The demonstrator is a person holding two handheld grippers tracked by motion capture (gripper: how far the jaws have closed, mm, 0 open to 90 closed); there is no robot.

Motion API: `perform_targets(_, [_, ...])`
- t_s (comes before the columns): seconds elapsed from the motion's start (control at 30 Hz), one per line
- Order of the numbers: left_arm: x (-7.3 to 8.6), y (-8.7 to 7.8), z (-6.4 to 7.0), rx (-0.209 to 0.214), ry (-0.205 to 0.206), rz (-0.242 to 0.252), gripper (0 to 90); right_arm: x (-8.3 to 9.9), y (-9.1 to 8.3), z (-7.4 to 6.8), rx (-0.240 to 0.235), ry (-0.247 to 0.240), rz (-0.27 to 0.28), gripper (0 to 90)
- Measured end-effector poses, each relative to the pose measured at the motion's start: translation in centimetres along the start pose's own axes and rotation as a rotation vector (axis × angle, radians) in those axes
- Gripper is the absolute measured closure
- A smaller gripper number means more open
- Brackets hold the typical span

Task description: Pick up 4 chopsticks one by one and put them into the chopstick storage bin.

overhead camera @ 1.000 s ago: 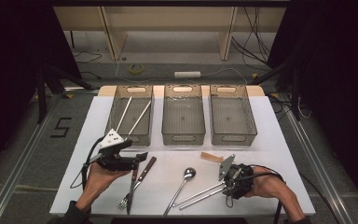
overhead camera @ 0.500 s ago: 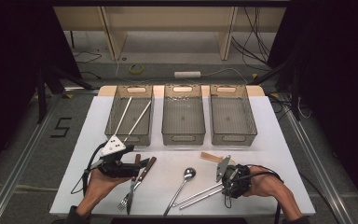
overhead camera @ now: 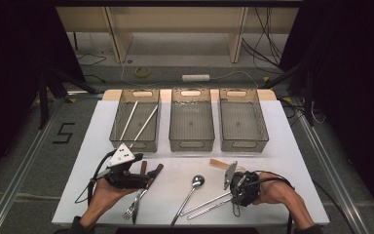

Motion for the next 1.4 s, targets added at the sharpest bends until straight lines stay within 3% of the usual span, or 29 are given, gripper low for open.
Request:
perform_targets(0.4, [0.1,0.2,0.5,0.019,0.033,-0.027,22.5,-0.2,0.0,-0.4,0.002,-0.015,-0.018,72.9])
perform_targets(0.43, [0.1,0.2,0.5,0.019,0.034,-0.027,22.5,-0.2,0.1,-0.4,0.004,-0.034,-0.014,73.2])
perform_targets(0.93, [0.2,0.3,0.8,0.027,0.043,-0.038,23.1,-0.1,0.0,-1.0,-0.008,-0.078,-0.033,78.4])
perform_targets(0.97, [0.2,0.4,0.8,0.03,0.045,-0.038,23.1,-0.1,0.1,-0.9,-0.007,-0.1,-0.025,78.5])
perform_targets(1.1, [0.2,0.4,0.9,0.03,0.046,-0.037,23.2,0.0,0.0,-1.1,-0.015,-0.102,-0.032,79.4])
perform_targets(1.17, [0.2,0.4,0.9,0.031,0.046,-0.039,23.3,0.0,0.0,-1.1,-0.014,-0.127,-0.029,80.1])
perform_targets(1.4, [0.2,0.5,0.9,0.033,0.048,-0.046,23.3,0.2,-0.1,-1.5,-0.026,-0.135,-0.053,82.5])
Point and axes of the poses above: each handheld gripper's, and its own axes: y roughly forward along the jaws, x roughly out of its underside, z roughly to its right, the point moved 1 cm from there along y, roughly forward along the jaws, and after that the axes turned 7 degrees about z, right-handed, at the moved point
